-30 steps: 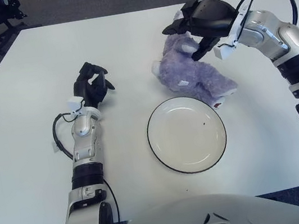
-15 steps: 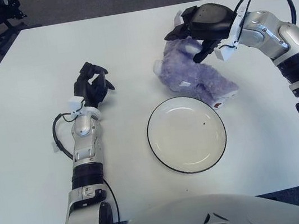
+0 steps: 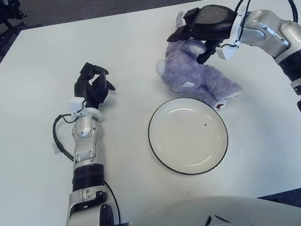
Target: Put the doll into the plate.
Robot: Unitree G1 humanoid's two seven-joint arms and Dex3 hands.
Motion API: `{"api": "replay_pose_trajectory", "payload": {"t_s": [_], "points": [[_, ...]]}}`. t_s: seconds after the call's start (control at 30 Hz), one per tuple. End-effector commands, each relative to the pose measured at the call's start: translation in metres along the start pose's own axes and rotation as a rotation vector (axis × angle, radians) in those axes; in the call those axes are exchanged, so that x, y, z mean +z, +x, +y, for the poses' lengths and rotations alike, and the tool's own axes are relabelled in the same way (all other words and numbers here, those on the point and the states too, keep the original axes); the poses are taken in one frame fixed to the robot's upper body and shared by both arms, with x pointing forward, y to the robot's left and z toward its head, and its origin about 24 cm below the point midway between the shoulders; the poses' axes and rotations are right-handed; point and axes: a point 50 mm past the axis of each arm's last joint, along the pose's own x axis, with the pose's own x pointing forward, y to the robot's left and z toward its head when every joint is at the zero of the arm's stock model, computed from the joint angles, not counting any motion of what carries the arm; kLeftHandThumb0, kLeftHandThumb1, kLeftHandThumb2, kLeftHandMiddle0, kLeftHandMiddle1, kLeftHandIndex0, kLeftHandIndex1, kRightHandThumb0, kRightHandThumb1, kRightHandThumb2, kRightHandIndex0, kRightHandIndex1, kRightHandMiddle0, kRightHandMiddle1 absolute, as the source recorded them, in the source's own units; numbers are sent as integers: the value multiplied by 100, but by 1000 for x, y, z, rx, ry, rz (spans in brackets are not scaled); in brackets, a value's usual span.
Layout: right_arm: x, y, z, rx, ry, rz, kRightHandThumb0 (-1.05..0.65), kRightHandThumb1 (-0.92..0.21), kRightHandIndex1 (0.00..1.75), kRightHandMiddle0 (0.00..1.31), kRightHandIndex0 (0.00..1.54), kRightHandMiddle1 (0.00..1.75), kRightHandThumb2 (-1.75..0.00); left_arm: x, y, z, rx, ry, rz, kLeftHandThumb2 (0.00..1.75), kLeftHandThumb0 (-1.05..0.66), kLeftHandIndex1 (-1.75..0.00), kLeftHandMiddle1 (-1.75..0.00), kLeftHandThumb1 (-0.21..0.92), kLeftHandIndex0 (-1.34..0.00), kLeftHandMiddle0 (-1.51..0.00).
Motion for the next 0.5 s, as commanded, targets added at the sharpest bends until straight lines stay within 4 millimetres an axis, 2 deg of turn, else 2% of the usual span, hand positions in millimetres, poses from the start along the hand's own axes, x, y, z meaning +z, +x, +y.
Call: {"api": "replay_pose_trajectory", "payload": {"t_s": [0.0,0.1,0.23,0.47], "points": [[1,3,7,47,-19,-5,-27,-87,0,37,29,0,0,-18,-15,2,21,-4,82,44,-27,-175,-175,92,-54,-88],[1,4,8,50,-21,-5,-29,-87,0,37,29,0,0,-18,-15,2,21,-4,82,44,-27,-175,-175,92,-54,-88],[3,5,22,56,-19,7,-32,-86,0,37,28,0,0,-18,-15,1,23,-6,83,44,-27,-175,-175,92,-54,-88],[3,7,34,77,-38,25,-34,-86,0,37,28,0,0,-18,-16,1,24,-8,84,44,-27,-175,-175,92,-54,-88]]}}
